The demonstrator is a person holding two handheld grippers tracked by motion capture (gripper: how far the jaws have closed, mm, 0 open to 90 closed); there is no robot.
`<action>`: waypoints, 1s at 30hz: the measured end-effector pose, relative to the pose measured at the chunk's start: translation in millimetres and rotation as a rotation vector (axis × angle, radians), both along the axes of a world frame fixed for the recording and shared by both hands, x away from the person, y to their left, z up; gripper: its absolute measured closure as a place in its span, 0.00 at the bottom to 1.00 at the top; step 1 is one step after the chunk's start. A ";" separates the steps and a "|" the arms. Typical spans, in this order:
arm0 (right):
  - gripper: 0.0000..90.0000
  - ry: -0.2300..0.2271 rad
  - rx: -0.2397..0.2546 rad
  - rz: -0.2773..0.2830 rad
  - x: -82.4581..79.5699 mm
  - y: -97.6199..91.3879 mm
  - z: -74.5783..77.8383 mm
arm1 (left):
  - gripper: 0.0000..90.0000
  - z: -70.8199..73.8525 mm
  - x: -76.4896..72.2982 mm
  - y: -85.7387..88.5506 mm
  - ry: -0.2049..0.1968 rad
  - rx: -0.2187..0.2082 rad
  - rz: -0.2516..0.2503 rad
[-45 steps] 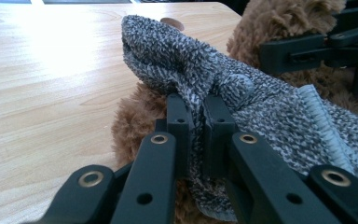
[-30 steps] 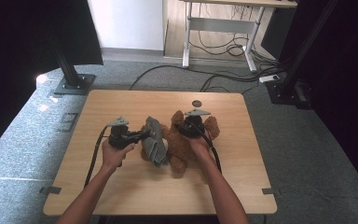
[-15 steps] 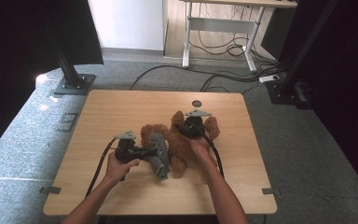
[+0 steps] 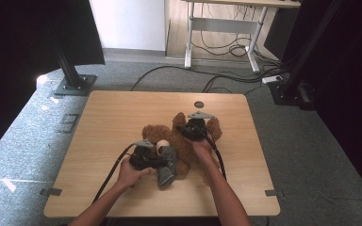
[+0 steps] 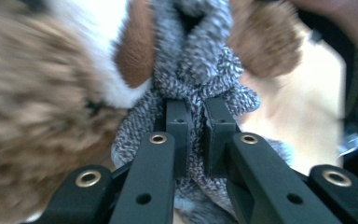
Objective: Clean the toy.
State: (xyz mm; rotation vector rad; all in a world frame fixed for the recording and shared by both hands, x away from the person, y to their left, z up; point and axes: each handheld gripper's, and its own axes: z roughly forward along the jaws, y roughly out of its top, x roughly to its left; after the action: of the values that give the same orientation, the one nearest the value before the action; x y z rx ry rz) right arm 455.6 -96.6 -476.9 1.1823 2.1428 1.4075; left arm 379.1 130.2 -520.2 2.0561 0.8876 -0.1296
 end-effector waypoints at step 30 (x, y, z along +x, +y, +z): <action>0.89 -0.147 0.052 0.201 -35.2 2.3 11.3 | 0.93 -20.2 25.7 -8.1 0.045 0.001 0.146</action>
State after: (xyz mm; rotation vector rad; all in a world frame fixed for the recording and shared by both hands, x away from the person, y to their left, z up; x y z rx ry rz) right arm 420.4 -94.3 -465.6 0.8698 2.1823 1.5900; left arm 404.8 122.1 -540.5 1.9886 1.0626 -0.0959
